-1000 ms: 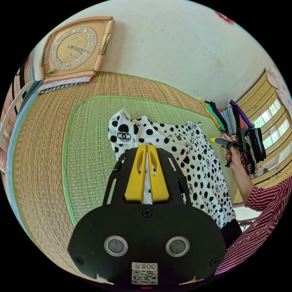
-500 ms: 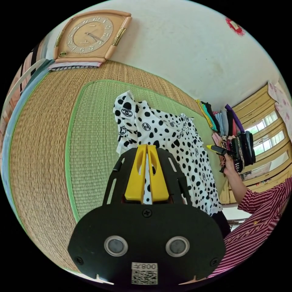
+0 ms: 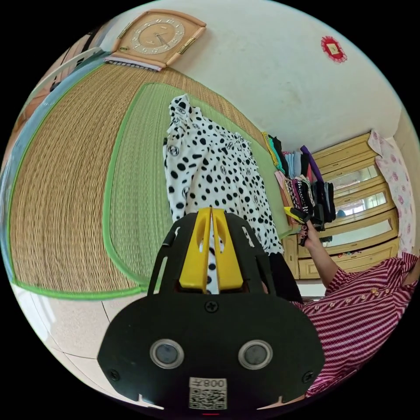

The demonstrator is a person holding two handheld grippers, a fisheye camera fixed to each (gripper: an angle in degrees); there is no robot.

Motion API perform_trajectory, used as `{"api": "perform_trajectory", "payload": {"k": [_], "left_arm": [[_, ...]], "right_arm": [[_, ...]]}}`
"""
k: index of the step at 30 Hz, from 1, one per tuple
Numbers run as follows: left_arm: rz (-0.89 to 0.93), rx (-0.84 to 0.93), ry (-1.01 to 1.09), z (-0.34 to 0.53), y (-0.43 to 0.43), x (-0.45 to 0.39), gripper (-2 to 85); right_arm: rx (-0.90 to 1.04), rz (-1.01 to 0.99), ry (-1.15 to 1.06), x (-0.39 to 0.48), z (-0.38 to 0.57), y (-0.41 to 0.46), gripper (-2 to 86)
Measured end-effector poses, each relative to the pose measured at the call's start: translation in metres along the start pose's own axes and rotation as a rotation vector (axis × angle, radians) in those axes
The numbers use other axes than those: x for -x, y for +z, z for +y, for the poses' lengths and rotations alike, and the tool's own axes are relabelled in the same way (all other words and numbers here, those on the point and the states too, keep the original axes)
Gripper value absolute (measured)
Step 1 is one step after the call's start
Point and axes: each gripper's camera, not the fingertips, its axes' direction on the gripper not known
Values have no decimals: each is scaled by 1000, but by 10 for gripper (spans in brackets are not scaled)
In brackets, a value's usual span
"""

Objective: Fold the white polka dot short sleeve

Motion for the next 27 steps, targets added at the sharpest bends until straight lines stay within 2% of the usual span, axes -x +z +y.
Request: {"api": "perform_trajectory", "payload": {"k": [5, 10, 20, 27], "left_arm": [[-5, 15, -111, 60, 2, 57, 24], [41, -11, -243, 84, 9, 114, 66], [221, 27, -435, 58, 62, 223, 127], [253, 62, -412, 27, 83, 256, 129]], "right_arm": [[17, -9, 21, -9, 53, -21, 2], [0, -31, 40, -27, 92, -43, 6], [23, -21, 86, -54, 139, -61, 67], [36, -58, 125, -72, 152, -58, 93]]}}
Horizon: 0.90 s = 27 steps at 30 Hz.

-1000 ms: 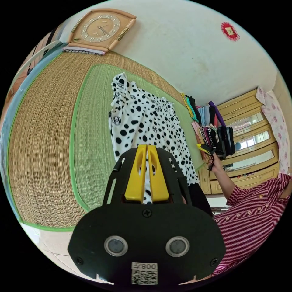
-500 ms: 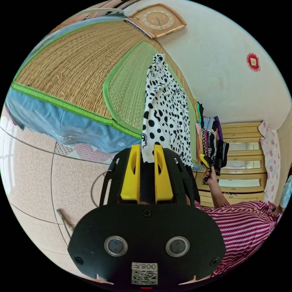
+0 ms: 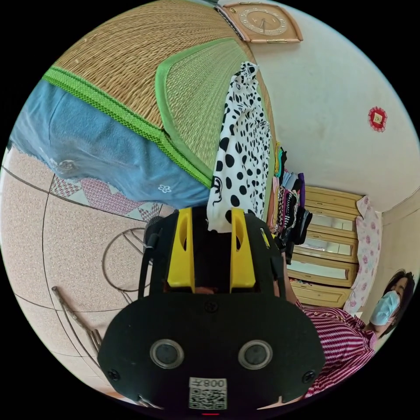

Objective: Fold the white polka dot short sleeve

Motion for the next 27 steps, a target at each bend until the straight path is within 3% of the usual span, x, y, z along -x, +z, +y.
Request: {"api": "perform_trajectory", "payload": {"k": [8, 18, 27], "left_arm": [[0, 5, -5, -45, 4, 30, 129], [-12, 15, 6, -84, 16, 59, 121], [2, 10, 2, -109, 32, 91, 114]], "right_arm": [[43, -20, 12, 0, -9, 15, 96], [161, 166, -30, 25, -37, 44, 19], [145, 111, 4, 14, -37, 35, 7]]}}
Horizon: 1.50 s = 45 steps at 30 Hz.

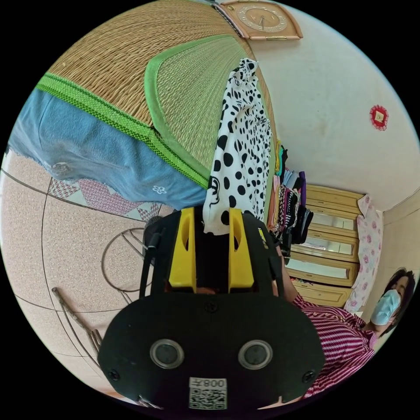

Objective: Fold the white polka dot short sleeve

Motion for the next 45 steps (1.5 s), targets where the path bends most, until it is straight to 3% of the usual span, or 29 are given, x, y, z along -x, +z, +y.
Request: {"api": "perform_trajectory", "payload": {"k": [9, 14, 18, 24, 28, 32, 45], "left_arm": [[38, -43, 35, -12, 12, 24, 44], [-94, -138, 175, -6, -9, 5, 28], [-160, -148, 164, -6, -7, 20, 46], [-4, -137, 56, -11, 13, 77, 99], [111, -64, 24, -21, 43, 104, 71], [93, -62, 58, -21, 48, 109, 21], [141, -154, 225, 14, 6, 119, 7]], "right_arm": [[12, -2, -4, 6, -3, -2, 6], [14, 3, -15, 8, -2, -12, 5], [10, 14, -9, 8, -4, -18, 4], [8, 14, -2, 6, -3, -23, 4], [9, 8, 8, 3, -2, -24, 3], [6, -3, 12, 0, 0, -28, 3], [-35, -166, -69, -1, 32, -75, 3]]}}
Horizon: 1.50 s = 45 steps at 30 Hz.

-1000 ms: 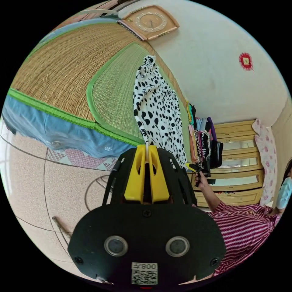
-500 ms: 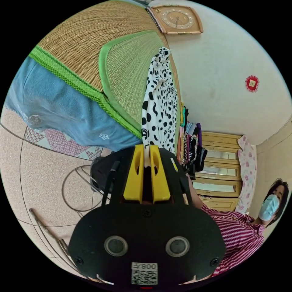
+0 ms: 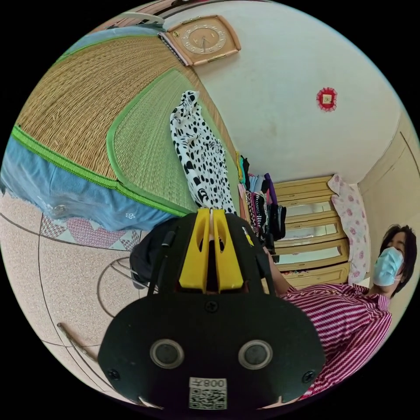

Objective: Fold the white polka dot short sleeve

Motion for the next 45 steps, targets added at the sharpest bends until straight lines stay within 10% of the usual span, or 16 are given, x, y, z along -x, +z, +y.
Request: {"api": "perform_trajectory", "payload": {"k": [45], "left_arm": [[145, -39, 78, 162, -31, 129, 8]], "right_arm": [[-92, -212, -214, 28, 149, -110, 4]]}}
